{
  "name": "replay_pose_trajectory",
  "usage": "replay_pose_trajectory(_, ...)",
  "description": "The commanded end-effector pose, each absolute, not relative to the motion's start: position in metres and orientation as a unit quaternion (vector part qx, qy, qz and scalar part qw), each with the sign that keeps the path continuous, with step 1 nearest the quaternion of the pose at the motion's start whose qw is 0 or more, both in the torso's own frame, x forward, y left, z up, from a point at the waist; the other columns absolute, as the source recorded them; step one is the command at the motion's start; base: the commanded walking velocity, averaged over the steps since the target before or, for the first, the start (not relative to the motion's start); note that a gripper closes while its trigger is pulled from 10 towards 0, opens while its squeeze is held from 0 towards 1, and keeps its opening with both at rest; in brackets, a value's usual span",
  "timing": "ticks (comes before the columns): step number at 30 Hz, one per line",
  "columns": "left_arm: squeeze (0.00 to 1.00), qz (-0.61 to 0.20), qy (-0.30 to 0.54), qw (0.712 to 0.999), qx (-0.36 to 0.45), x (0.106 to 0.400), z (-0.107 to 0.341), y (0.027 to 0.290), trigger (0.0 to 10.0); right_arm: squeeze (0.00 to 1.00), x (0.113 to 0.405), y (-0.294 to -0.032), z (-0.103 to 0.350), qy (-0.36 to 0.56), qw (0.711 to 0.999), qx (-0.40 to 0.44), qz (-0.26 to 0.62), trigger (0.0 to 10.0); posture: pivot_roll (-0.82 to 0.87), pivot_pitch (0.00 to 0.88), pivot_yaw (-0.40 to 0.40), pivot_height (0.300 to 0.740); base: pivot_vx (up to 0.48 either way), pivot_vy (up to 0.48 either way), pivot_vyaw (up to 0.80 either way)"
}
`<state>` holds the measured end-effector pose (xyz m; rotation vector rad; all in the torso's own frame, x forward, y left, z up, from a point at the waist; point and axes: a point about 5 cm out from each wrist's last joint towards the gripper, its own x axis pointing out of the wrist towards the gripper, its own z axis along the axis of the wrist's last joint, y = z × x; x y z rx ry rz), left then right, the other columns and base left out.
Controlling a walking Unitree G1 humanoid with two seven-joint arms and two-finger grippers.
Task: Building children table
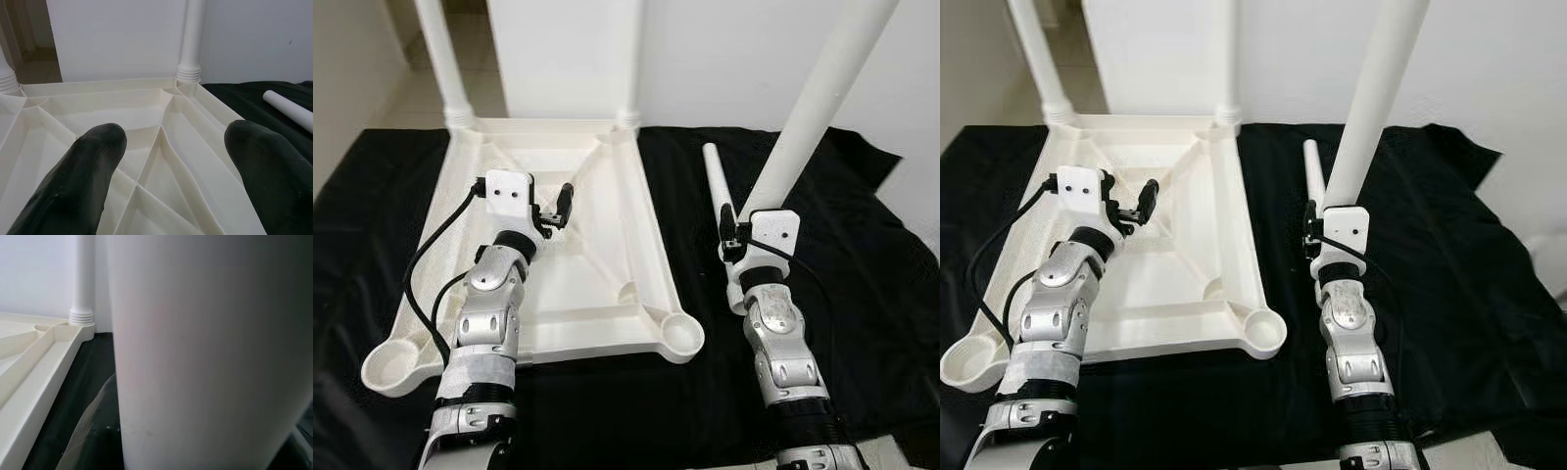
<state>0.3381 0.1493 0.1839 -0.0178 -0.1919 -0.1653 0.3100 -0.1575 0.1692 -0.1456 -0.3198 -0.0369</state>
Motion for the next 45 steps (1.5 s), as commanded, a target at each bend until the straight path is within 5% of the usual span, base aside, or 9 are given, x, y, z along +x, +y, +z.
replay_pose_trajectory(1,0.00,-0.062,-0.090,0.994,-0.019,0.3402,0.1822,0.1515,10.0,0.00,0.3119,-0.1573,0.1722,-0.165,0.983,-0.074,-0.017,10.0,-0.02,0.000,-0.017,0.740,0.000,0.000,-0.47)
replay_pose_trajectory(20,0.00,-0.060,-0.090,0.994,-0.021,0.3401,0.1820,0.1536,10.0,0.00,0.3159,-0.1517,0.1750,-0.178,0.981,-0.075,0.000,10.0,0.00,0.000,-0.027,0.740,0.000,0.000,0.00)
replay_pose_trajectory(35,0.00,-0.065,-0.088,0.994,-0.016,0.3407,0.1819,0.1525,10.0,0.00,0.3155,-0.1519,0.1732,-0.177,0.981,-0.076,-0.003,10.0,0.00,0.000,-0.023,0.740,0.000,0.369,0.00)
replay_pose_trajectory(45,0.00,-0.083,-0.098,0.992,0.012,0.3370,0.1817,0.1449,10.0,0.00,0.3155,-0.1551,0.1704,-0.163,0.984,-0.072,-0.008,10.0,0.00,0.000,-0.037,0.740,0.000,0.000,-0.45)
